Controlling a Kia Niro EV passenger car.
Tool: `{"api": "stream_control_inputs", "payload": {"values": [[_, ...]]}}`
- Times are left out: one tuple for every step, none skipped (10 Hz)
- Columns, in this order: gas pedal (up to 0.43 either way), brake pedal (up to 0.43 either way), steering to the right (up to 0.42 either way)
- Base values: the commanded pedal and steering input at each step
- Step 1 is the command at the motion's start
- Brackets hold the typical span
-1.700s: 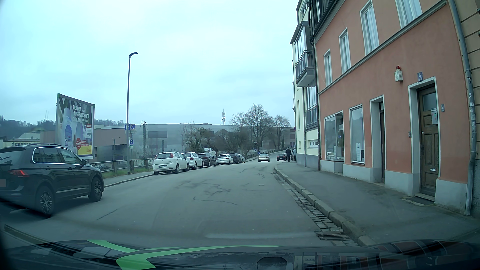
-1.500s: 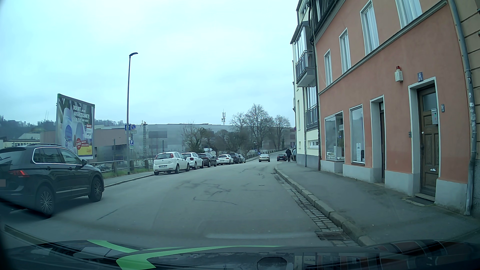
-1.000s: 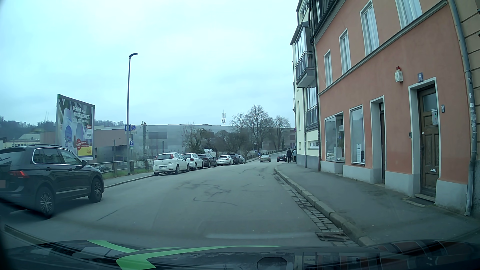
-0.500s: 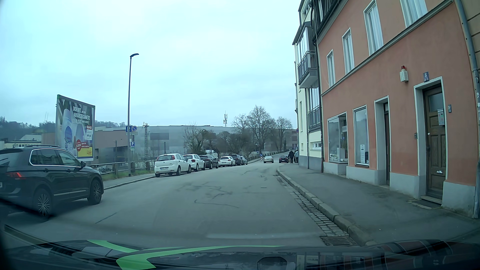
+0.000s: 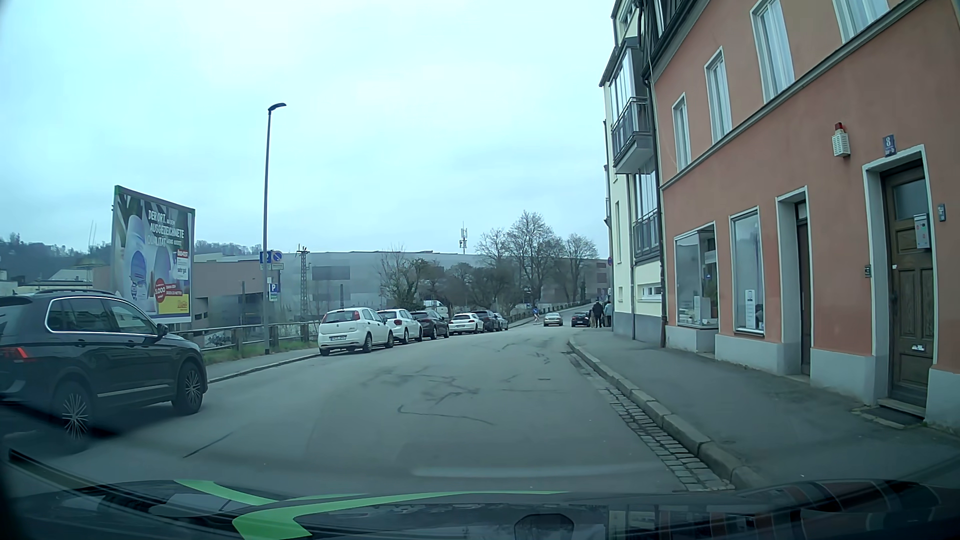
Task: Follow the waypoints while adhering to traffic rules and regulations
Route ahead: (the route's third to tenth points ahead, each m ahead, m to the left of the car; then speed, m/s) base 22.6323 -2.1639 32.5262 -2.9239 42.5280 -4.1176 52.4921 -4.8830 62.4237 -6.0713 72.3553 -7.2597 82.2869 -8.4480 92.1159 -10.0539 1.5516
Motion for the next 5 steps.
{"api": "stream_control_inputs", "payload": {"values": [[0.311,0.000,-0.191],[0.311,0.000,-0.190],[0.319,0.000,-0.176],[0.331,0.000,-0.152],[0.331,0.000,-0.130]]}}
